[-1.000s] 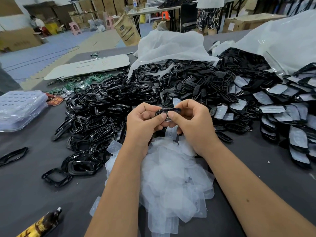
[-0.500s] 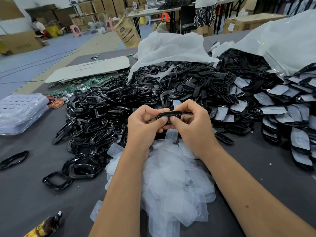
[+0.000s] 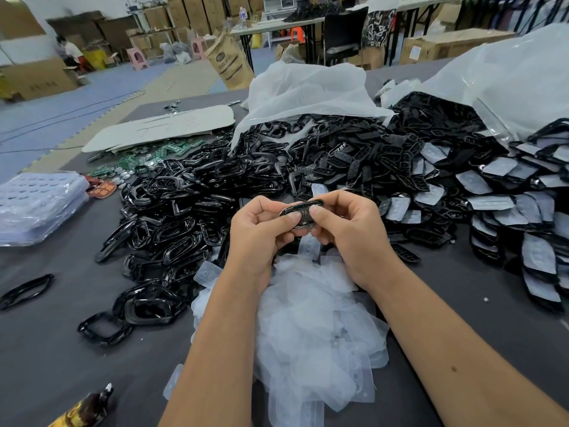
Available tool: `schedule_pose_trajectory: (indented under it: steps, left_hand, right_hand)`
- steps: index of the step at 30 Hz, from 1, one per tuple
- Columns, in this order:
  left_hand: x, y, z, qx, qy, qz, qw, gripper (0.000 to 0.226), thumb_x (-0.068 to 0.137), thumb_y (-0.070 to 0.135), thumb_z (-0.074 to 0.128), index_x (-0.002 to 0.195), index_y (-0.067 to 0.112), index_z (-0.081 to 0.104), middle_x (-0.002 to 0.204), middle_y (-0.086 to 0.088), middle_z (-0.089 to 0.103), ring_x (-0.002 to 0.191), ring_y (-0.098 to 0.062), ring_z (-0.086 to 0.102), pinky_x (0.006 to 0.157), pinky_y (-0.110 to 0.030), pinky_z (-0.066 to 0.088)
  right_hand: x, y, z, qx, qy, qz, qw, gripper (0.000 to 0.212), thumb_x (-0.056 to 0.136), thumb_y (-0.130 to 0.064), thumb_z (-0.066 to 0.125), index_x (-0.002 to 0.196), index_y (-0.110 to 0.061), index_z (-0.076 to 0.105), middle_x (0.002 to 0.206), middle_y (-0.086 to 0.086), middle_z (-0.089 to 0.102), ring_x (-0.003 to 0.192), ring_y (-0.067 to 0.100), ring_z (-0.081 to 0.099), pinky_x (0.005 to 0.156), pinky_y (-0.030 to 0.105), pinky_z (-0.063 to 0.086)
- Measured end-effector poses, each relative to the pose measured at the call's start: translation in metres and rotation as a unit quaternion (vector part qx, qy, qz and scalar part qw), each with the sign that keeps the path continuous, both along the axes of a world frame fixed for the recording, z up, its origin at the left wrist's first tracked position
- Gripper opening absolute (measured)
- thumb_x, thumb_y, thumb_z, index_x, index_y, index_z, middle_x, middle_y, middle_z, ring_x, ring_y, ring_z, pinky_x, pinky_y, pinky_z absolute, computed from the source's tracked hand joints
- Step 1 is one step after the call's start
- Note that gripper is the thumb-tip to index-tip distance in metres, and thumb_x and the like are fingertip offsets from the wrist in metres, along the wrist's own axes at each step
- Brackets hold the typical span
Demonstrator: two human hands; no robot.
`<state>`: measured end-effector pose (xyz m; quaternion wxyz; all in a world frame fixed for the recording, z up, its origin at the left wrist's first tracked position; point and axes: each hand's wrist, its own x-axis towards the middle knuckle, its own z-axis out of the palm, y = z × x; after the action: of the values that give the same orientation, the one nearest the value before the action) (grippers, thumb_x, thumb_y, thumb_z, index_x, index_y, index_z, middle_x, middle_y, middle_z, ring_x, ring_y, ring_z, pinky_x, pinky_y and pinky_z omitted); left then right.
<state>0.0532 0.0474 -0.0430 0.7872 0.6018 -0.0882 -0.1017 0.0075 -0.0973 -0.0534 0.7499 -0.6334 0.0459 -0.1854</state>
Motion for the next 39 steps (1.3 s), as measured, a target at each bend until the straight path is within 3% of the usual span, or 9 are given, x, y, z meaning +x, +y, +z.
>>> schedule_pose_trajectory:
  steps: [4,8,12,19,23,27,29,33,39]
  left_hand:
    - [-0.001,-0.003,-0.001,0.015,-0.004,0.014,1.000,0.025,0.085,-0.012,0.073,0.078,0.011,0.066,0.075,-0.012,0.075,0.060,-0.020,0.072,0.052,-0.018,0.051]
    - [-0.003,-0.006,-0.003,0.030,-0.046,0.044,0.997,0.023,0.084,-0.014,0.074,0.082,0.006,0.064,0.077,-0.012,0.076,0.060,-0.019,0.072,0.054,-0.020,0.054]
    - [-0.003,-0.006,-0.001,0.027,-0.067,0.075,0.995,0.022,0.084,-0.015,0.073,0.084,0.004,0.063,0.080,-0.009,0.078,0.064,-0.019,0.074,0.057,-0.019,0.056]
    - [0.004,-0.002,0.002,-0.024,-0.035,0.162,0.986,0.027,0.088,-0.014,0.069,0.082,0.010,0.058,0.067,0.004,0.072,0.058,-0.014,0.072,0.049,-0.017,0.049]
    - [0.006,-0.003,0.001,-0.031,-0.020,0.164,0.986,0.027,0.088,-0.012,0.069,0.083,0.011,0.058,0.061,0.007,0.068,0.056,-0.013,0.071,0.048,-0.017,0.049]
    - [0.005,-0.003,0.000,-0.011,-0.033,0.147,0.989,0.025,0.088,-0.012,0.069,0.086,0.011,0.059,0.071,0.003,0.074,0.059,-0.015,0.072,0.050,-0.019,0.051]
    - [0.003,-0.005,0.000,0.006,-0.050,0.130,0.990,0.023,0.088,-0.013,0.068,0.093,0.008,0.063,0.082,-0.004,0.078,0.062,-0.017,0.072,0.053,-0.019,0.052]
    - [0.001,-0.007,-0.001,0.040,-0.084,0.103,0.990,0.024,0.087,-0.014,0.068,0.100,0.006,0.073,0.085,-0.004,0.078,0.067,-0.015,0.073,0.060,-0.016,0.054]
    - [0.000,-0.006,-0.003,0.027,-0.078,0.091,0.992,0.023,0.088,-0.014,0.069,0.097,0.005,0.076,0.081,-0.011,0.078,0.068,-0.017,0.073,0.065,-0.021,0.057]
  right_hand:
    - [0.000,0.000,-0.003,-0.064,0.002,-0.036,0.997,0.010,0.094,0.003,0.068,0.092,-0.006,0.069,0.068,0.003,0.065,0.060,0.012,0.061,0.057,0.025,0.051]
    - [-0.001,0.005,-0.004,-0.190,-0.020,-0.100,0.976,0.007,0.094,-0.003,0.070,0.094,-0.010,0.069,0.079,0.004,0.073,0.073,0.023,0.072,0.074,0.045,0.061]
    - [-0.002,0.005,0.000,-0.296,-0.054,-0.162,0.940,0.014,0.089,-0.012,0.079,0.099,-0.012,0.069,0.082,-0.002,0.068,0.074,0.016,0.066,0.073,0.041,0.058]
    - [-0.003,-0.004,0.002,-0.604,0.065,-0.057,0.793,0.034,0.088,-0.055,0.074,0.093,-0.024,0.062,0.103,-0.004,0.041,0.095,0.015,0.046,0.075,0.029,0.036]
    - [-0.003,-0.005,0.004,-0.563,0.039,-0.059,0.824,0.028,0.090,-0.041,0.078,0.082,-0.023,0.058,0.093,-0.006,0.049,0.093,0.013,0.047,0.075,0.027,0.033]
    - [-0.001,-0.009,0.005,-0.300,-0.051,-0.098,0.948,0.022,0.087,-0.021,0.082,0.085,-0.016,0.061,0.068,-0.009,0.057,0.062,0.007,0.050,0.063,0.020,0.042]
    - [0.000,-0.009,0.004,-0.197,-0.059,-0.087,0.975,0.017,0.088,-0.014,0.081,0.093,-0.016,0.065,0.071,-0.009,0.060,0.063,0.007,0.052,0.063,0.024,0.046]
    - [0.000,-0.006,-0.004,-0.132,-0.052,-0.061,0.988,0.019,0.089,-0.001,0.076,0.098,-0.015,0.068,0.079,-0.004,0.065,0.065,0.013,0.058,0.064,0.035,0.051]
    - [0.000,-0.003,-0.005,-0.075,-0.053,-0.037,0.995,0.022,0.091,-0.016,0.072,0.086,-0.001,0.055,0.082,0.021,0.066,0.064,0.020,0.059,0.052,0.033,0.050]
